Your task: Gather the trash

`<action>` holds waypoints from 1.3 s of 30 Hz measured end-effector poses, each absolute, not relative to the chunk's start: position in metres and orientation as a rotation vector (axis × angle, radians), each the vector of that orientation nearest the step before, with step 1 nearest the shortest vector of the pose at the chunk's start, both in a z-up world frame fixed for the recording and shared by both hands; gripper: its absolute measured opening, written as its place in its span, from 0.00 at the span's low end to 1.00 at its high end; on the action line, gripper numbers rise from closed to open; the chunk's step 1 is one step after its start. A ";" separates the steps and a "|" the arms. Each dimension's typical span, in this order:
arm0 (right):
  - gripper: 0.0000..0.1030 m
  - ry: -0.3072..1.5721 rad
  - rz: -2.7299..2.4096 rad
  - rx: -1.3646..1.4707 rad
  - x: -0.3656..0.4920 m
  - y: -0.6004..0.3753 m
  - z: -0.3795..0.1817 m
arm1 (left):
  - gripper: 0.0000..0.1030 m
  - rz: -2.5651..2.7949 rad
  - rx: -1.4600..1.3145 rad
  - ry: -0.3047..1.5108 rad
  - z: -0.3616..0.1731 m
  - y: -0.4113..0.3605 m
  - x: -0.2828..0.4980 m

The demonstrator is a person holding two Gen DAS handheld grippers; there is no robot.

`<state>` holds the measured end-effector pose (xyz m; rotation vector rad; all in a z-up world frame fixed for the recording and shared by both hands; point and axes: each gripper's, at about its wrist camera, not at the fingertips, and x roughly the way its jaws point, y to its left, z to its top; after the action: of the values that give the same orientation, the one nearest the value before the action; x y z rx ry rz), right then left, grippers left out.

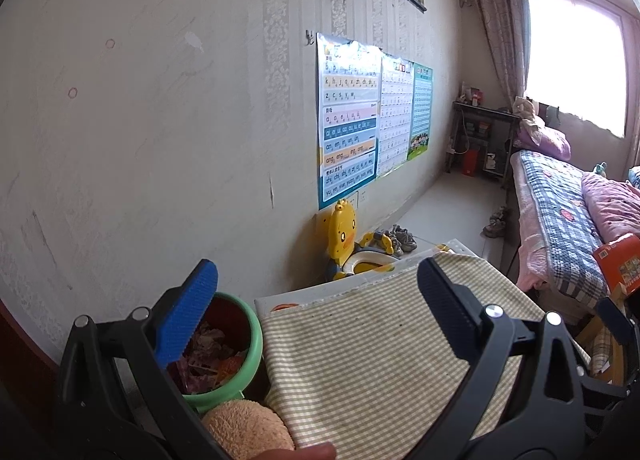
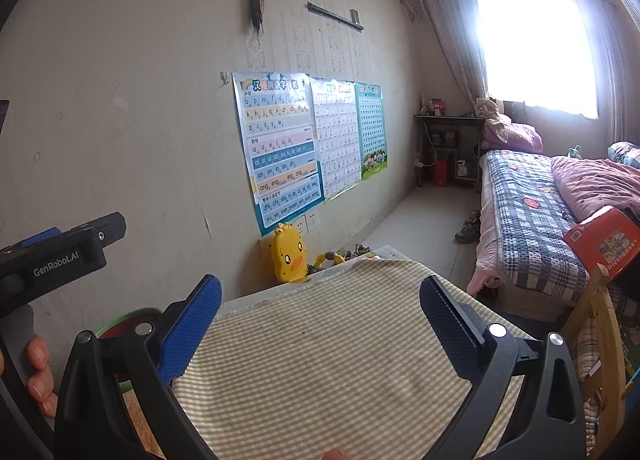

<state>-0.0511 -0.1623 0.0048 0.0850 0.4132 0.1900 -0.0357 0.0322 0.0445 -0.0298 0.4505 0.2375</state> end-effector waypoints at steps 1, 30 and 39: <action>0.93 0.414 0.190 0.085 -0.051 -0.162 0.004 | 0.95 0.239 -0.033 0.453 0.044 0.033 -0.036; 0.93 0.452 0.189 0.082 -0.046 -0.161 -0.005 | 0.95 0.240 -0.024 0.494 0.036 0.037 -0.031; 0.93 0.457 0.190 0.083 -0.045 -0.161 -0.005 | 0.95 0.237 -0.020 0.496 0.036 0.035 -0.031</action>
<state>-0.0454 -0.1614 -0.0051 0.0828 0.4569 0.1896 -0.0306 0.0355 0.0364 -0.0198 0.4961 0.2375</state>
